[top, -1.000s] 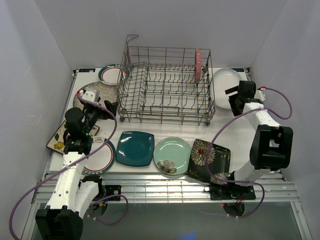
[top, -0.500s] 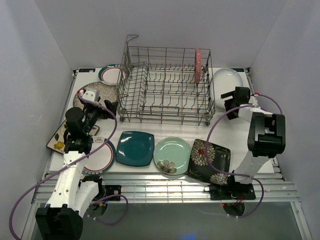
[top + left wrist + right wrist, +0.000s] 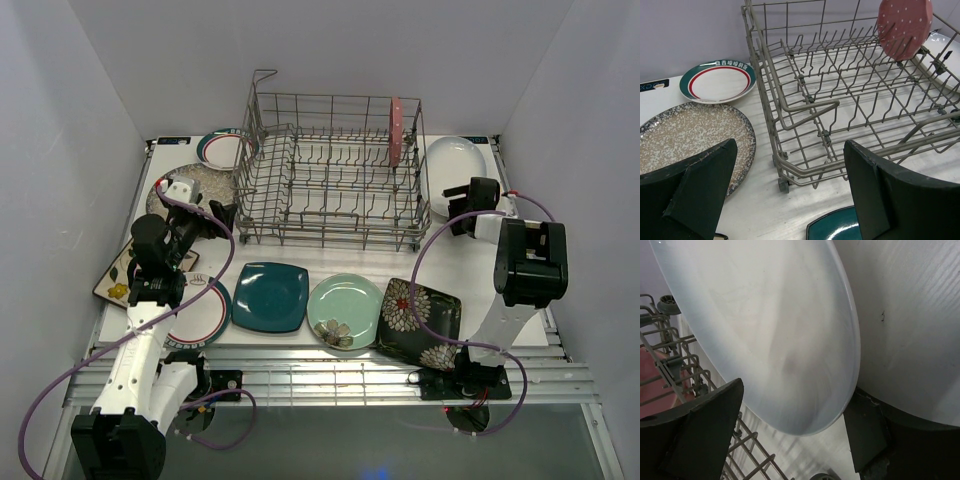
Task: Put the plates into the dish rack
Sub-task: Pick up the plate from the corner of the board.
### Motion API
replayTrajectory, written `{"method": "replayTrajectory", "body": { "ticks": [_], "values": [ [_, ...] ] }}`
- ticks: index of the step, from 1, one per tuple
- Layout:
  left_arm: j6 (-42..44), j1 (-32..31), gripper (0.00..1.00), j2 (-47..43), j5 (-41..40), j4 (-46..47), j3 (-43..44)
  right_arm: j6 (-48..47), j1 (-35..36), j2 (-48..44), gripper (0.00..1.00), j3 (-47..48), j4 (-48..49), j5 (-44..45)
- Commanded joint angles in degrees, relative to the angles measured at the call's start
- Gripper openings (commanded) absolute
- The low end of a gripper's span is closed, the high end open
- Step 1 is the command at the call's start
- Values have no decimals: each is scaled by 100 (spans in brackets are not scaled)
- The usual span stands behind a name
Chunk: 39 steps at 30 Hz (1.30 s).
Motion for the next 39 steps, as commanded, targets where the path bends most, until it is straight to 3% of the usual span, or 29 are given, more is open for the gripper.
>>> {"method": "replayTrajectory", "body": {
  "ticks": [1,17,24,33,38,39],
  "values": [
    [12,32,98,-4,100,-20,-5,235,-34,156,83,-101,283,-2],
    [29,32,98,-22,126,-46,4,929,-43,59,70,-1058,1206,244],
    [38,32,98,-31,126,-81,30,1008,-34,208,42,-1094,1303,218],
    [38,32,98,-39,126,-90,39,1105,-34,235,40,-1252,1593,271],
    [38,32,98,-31,144,-90,48,1263,-34,226,27,-1550,2023,332],
    [38,32,98,-31,144,-90,48,1290,-34,226,19,-1595,2181,341]
  ]
}}
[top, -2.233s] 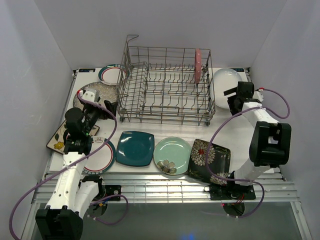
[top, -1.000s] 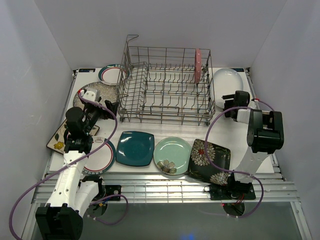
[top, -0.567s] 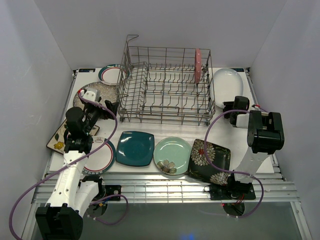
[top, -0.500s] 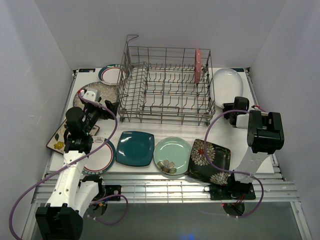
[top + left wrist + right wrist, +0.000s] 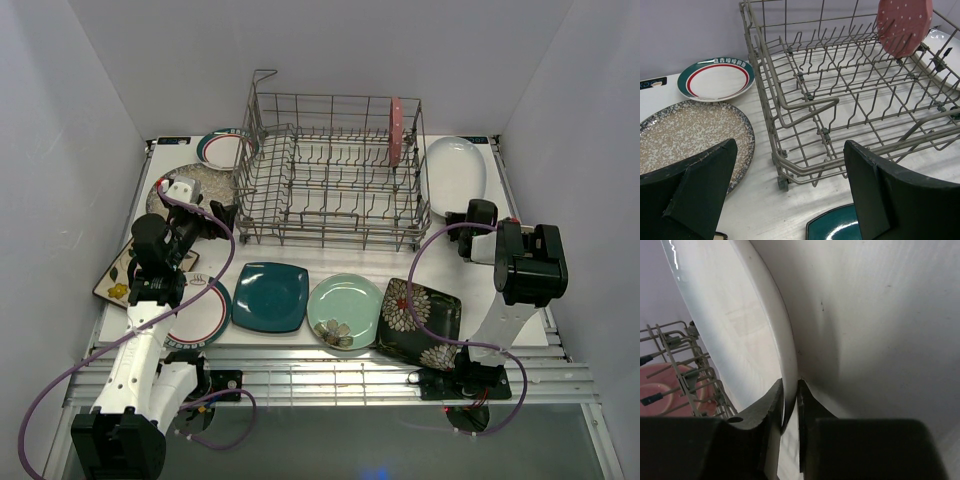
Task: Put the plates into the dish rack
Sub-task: Pick up the plate from the corner of the board.
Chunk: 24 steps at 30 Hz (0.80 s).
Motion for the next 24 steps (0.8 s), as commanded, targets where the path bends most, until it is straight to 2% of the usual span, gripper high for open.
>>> {"method": "replayTrajectory", "body": {
  "ticks": [1,3,20,24],
  "values": [
    [18,32,98,-48,111,-46,56,120,-8,125,15,-288,152,173],
    [18,32,98,-57,120,-55,56,121,-8,126,8,-306,169,182],
    [18,32,98,-57,120,-73,65,68,-8,-691,8,-824,284,630],
    [18,32,98,-66,128,-82,65,15,-8,-1016,8,-912,13,822]
  ]
}}
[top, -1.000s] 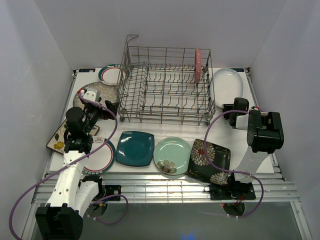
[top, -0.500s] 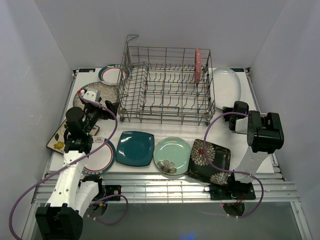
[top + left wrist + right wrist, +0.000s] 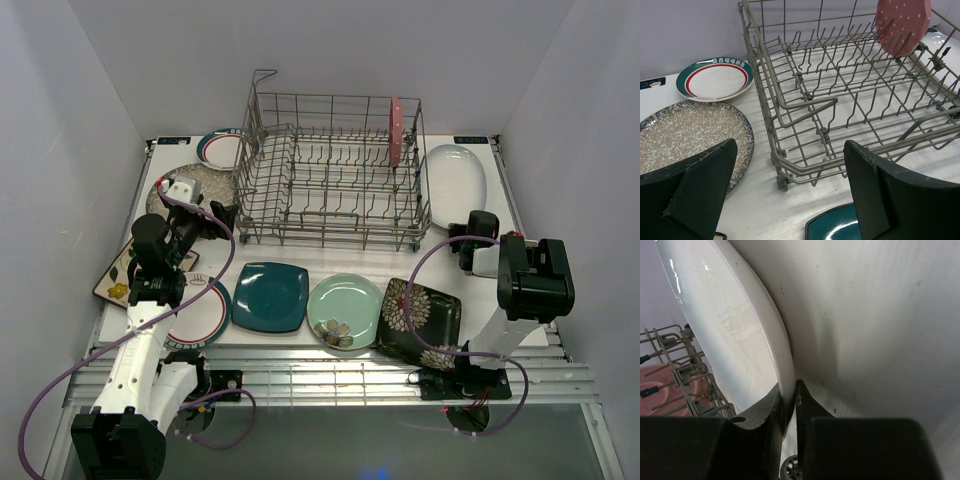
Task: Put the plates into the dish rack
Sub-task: Pick up the plate from the corner of the board.
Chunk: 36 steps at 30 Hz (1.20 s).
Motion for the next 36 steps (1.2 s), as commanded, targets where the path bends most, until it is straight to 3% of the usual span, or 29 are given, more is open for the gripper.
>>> {"method": "replayTrajectory", "body": {
  "ticks": [1,21,25,30,36],
  "values": [
    [18,32,98,-66,87,-77,65,-315,7,-420,8,-84,-211,552],
    [36,32,98,-162,254,-209,144,-983,7,-1915,8,30,-1915,1141],
    [396,32,98,-276,832,-542,433,-1097,7,-2160,8,162,-2452,1150],
    [809,32,98,-365,2528,-1210,1030,-1176,7,-2398,8,539,-3269,1088],
    [889,32,98,-67,3057,-1290,1637,-1211,7,-2460,8,1400,-5001,1194]
  ]
}}
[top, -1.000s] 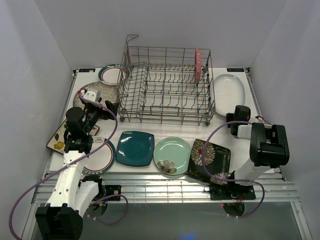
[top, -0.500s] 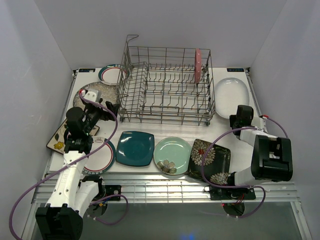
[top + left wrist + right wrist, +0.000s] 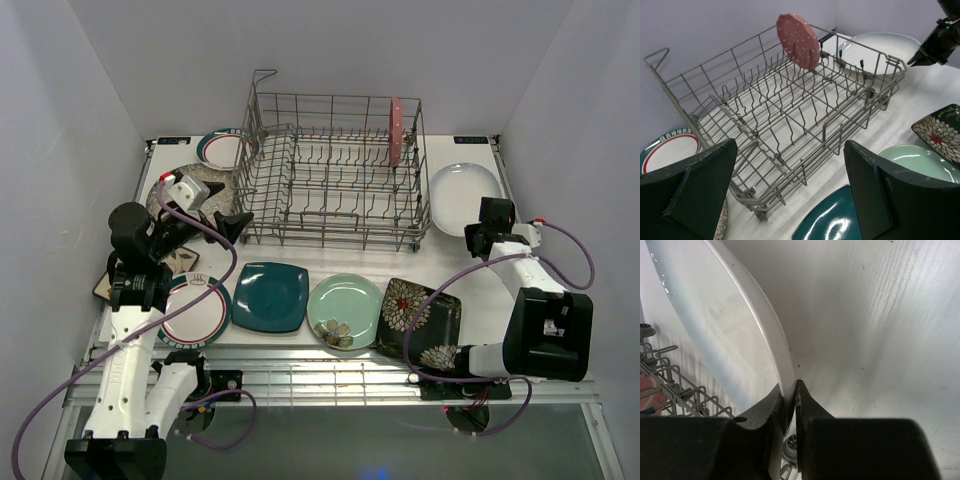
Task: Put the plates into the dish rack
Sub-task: Pick up the plate from the corner of the board.
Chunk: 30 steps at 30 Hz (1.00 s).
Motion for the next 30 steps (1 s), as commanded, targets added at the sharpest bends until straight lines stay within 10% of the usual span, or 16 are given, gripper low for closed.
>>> {"method": "replayTrajectory", "body": {
  "ticks": [1,7,14,30],
  "values": [
    [169,27,98,229,721,-230,462,-108,-4,-324,8,623,-816,318],
    [222,-516,98,949,469,-221,875,-29,-4,-702,8,527,-1080,274],
    [1047,-2957,98,1687,-1563,-230,1322,42,-4,-1142,8,545,-1564,502],
    [1901,-4596,98,3850,-2030,51,2563,-177,-4,-1607,8,1283,-3006,538]
  ]
}}
